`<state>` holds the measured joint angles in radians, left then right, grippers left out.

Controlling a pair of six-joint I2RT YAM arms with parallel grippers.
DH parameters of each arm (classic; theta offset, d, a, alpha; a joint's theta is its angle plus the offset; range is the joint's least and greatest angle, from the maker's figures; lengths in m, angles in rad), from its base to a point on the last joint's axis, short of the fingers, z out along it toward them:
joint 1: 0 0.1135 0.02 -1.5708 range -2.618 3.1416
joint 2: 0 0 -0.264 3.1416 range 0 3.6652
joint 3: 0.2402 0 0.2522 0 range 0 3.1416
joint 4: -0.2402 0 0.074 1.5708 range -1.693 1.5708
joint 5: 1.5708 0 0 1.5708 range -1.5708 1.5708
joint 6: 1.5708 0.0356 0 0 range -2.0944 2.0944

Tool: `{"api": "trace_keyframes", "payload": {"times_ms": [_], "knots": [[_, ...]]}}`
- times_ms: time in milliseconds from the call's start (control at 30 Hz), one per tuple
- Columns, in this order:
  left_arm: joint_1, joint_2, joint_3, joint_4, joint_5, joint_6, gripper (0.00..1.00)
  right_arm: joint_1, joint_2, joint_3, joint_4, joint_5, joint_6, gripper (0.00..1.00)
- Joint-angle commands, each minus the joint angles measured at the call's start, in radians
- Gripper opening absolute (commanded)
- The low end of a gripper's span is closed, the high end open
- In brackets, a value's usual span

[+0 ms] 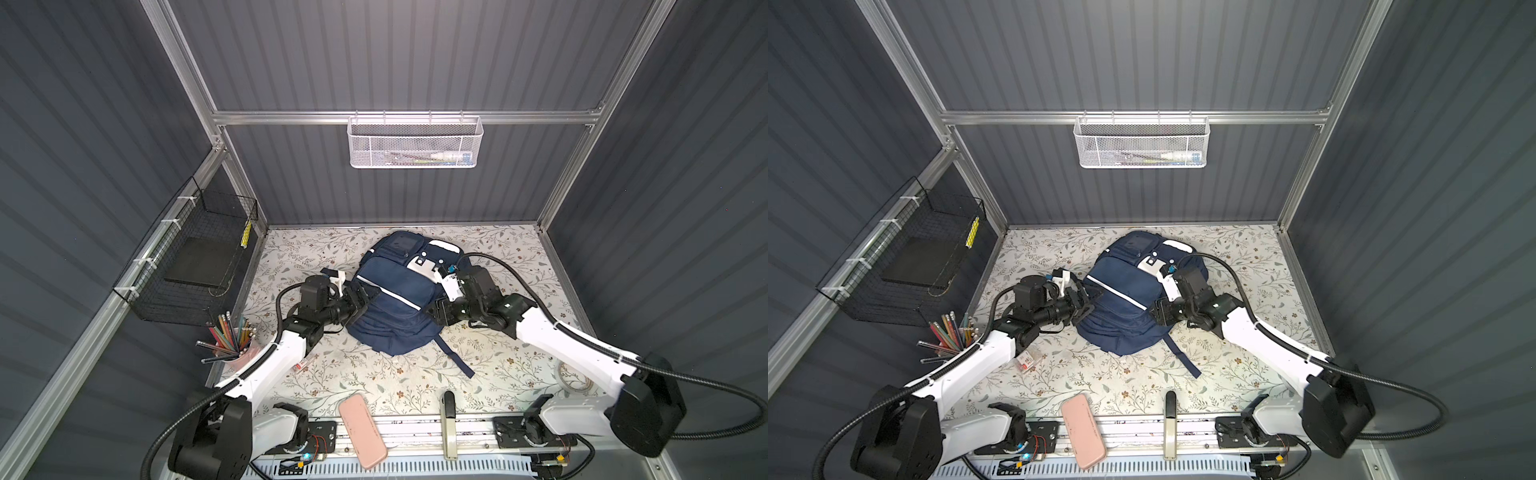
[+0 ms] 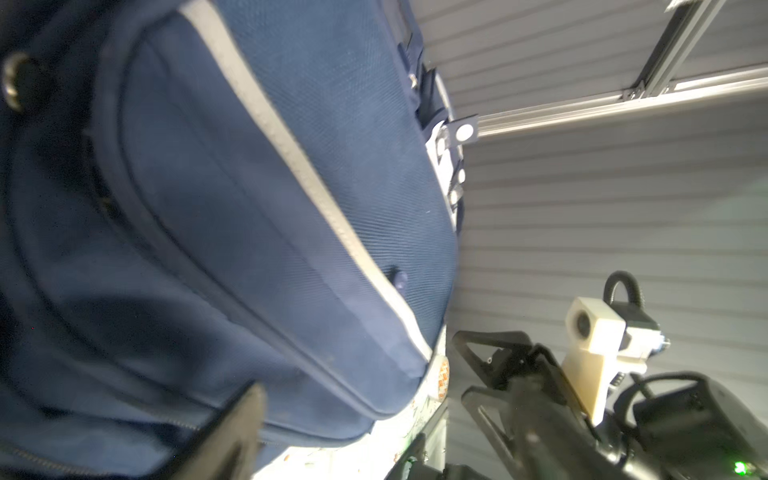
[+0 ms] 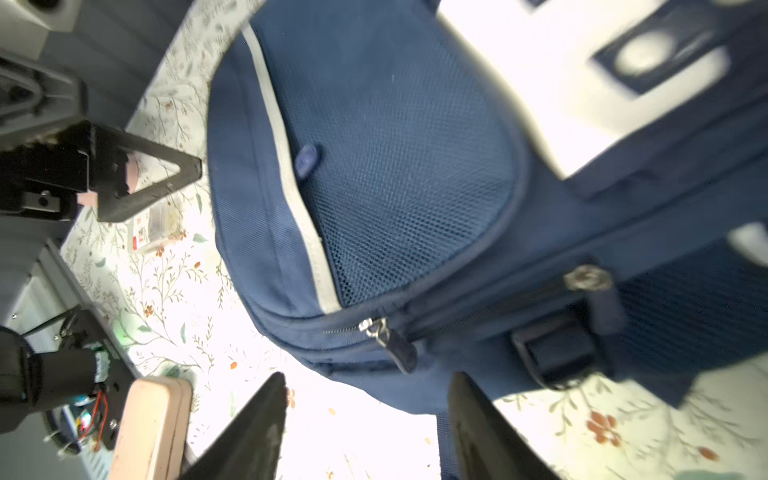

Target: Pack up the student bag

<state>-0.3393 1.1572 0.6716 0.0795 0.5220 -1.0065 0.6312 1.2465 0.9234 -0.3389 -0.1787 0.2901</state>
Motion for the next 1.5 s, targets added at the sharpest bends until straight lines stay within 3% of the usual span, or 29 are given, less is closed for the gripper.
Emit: {"api": "trace_keyframes", "payload": {"times_ms": [0, 200, 300, 367, 567, 767, 900, 1000, 1200, 1367, 1433, 1467], "knots": [[0.003, -0.076, 0.093, -0.155, -0.078, 0.157, 1.00, -0.003, -0.116, -0.049, 0.003, 0.137, 0.023, 0.71], [0.006, -0.119, 0.202, -0.316, -0.268, 0.492, 1.00, -0.066, -0.318, -0.138, 0.052, 0.272, 0.056, 0.85], [0.006, -0.134, 0.165, -0.323, -0.501, 0.651, 1.00, -0.096, -0.386, -0.212, 0.088, 0.491, 0.070, 0.96], [0.018, -0.131, 0.121, -0.287, -0.627, 0.718, 1.00, -0.140, -0.413, -0.281, 0.143, 0.570, 0.024, 0.98], [0.046, -0.085, -0.044, 0.016, -0.903, 0.821, 1.00, -0.401, -0.394, -0.402, 0.260, 0.584, 0.038, 0.98], [0.049, 0.055, -0.154, 0.306, -1.091, 1.070, 1.00, -0.482, -0.347, -0.595, 0.627, 0.627, -0.185, 0.98], [0.098, 0.154, -0.207, 0.454, -1.049, 1.079, 1.00, -0.583, -0.281, -0.704, 0.897, 0.532, -0.180, 0.98], [0.136, 0.231, -0.238, 0.597, -0.985, 1.090, 1.00, -0.613, -0.177, -0.693, 1.018, 0.482, -0.177, 0.98], [0.261, 0.412, -0.284, 0.871, -0.767, 1.007, 1.00, -0.626, 0.025, -0.672, 1.273, 0.392, -0.251, 0.99], [0.262, 0.517, -0.255, 0.905, -0.698, 1.031, 1.00, -0.636, 0.231, -0.636, 1.424, 0.324, -0.269, 0.99], [0.264, 0.566, -0.244, 0.940, -0.721, 1.023, 1.00, -0.648, 0.181, -0.600, 1.256, 0.303, -0.245, 0.99], [0.266, 0.550, -0.218, 0.854, -0.715, 1.021, 1.00, -0.657, 0.197, -0.594, 1.279, 0.282, -0.245, 0.99]]}}
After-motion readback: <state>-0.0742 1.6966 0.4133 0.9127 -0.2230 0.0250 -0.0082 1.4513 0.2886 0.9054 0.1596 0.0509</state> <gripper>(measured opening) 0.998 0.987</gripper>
